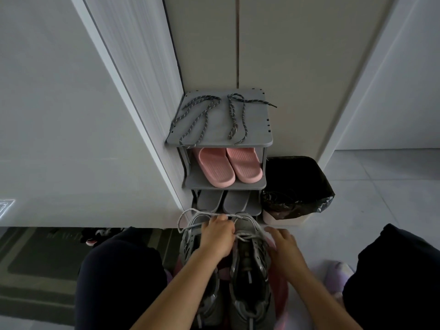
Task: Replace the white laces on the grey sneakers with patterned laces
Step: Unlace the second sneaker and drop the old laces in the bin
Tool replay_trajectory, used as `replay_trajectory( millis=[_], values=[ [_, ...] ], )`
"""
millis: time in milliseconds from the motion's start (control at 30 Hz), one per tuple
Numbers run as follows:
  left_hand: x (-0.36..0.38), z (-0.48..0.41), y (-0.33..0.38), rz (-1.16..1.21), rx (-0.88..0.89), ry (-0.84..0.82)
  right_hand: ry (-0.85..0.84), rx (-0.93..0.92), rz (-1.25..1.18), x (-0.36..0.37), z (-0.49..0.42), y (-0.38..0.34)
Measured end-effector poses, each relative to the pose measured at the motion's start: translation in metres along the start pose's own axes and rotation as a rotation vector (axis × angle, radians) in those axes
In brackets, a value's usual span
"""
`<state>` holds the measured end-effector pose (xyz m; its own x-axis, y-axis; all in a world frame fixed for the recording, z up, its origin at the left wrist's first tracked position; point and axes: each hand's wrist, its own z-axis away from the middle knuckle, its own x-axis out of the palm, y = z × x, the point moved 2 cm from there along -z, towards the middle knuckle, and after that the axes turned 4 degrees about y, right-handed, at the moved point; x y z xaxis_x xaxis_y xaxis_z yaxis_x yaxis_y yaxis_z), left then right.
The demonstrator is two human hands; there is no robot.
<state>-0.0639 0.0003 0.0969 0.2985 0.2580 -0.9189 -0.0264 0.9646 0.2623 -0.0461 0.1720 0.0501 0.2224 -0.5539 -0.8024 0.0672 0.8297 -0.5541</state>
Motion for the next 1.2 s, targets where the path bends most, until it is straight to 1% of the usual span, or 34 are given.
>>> replay_trajectory(
  millis=[67, 133, 200, 267, 333, 400, 433, 500, 567, 667, 767, 867, 933, 1000, 1067, 1100, 1200],
  values=[
    [-0.005, -0.001, -0.002, -0.09, 0.047, -0.064, -0.033, -0.042, -0.002, 0.0, -0.003, -0.006],
    [-0.009, 0.003, -0.004, -0.075, 0.061, -0.074, 0.014, -0.041, -0.008, -0.004, -0.003, -0.008],
    [-0.014, 0.012, -0.005, 0.043, 0.054, -0.068, 0.015, -0.009, -0.095, -0.012, -0.002, -0.009],
    [-0.015, 0.024, -0.005, 0.237, 0.044, -0.085, -0.019, 0.007, -0.229, -0.022, 0.0, -0.016],
    [-0.013, 0.034, -0.004, 0.373, 0.036, -0.085, -0.057, -0.05, -0.281, -0.029, 0.003, -0.029],
    [-0.009, 0.036, -0.005, 0.442, -0.016, -0.048, -0.146, -0.076, -0.345, -0.03, 0.008, -0.043],
    [-0.007, 0.033, -0.005, 0.451, -0.05, -0.013, -0.177, -0.056, -0.401, -0.028, 0.01, -0.046],
    [-0.002, 0.022, -0.005, 0.415, -0.112, 0.039, -0.129, 0.018, -0.455, -0.024, 0.008, -0.044],
    [0.004, 0.011, -0.001, 0.361, -0.135, 0.041, -0.037, 0.081, -0.397, -0.021, 0.001, -0.037],
    [0.01, -0.001, 0.004, 0.322, -0.143, 0.042, -0.053, 0.105, -0.323, -0.014, -0.008, -0.034],
    [0.011, -0.007, 0.002, 0.352, -0.146, 0.057, -0.048, 0.099, -0.326, -0.011, -0.014, -0.034],
    [0.011, -0.008, 0.002, 0.335, -0.097, 0.053, -0.013, 0.01, -0.21, -0.009, -0.018, -0.035],
    [0.009, -0.009, 0.003, 0.261, -0.058, 0.036, 0.023, -0.071, -0.084, -0.007, -0.019, -0.035],
    [0.007, -0.01, 0.004, 0.174, -0.022, 0.032, 0.053, -0.114, -0.031, -0.006, -0.019, -0.036],
    [0.006, -0.011, 0.005, 0.115, -0.004, 0.035, 0.057, -0.133, -0.025, -0.006, -0.02, -0.036],
    [0.008, -0.01, 0.005, 0.123, -0.011, 0.024, 0.044, -0.126, -0.046, -0.005, -0.021, -0.035],
    [0.012, -0.007, 0.004, 0.241, -0.068, -0.05, -0.038, -0.059, -0.18, -0.008, -0.022, -0.028]
  ],
)
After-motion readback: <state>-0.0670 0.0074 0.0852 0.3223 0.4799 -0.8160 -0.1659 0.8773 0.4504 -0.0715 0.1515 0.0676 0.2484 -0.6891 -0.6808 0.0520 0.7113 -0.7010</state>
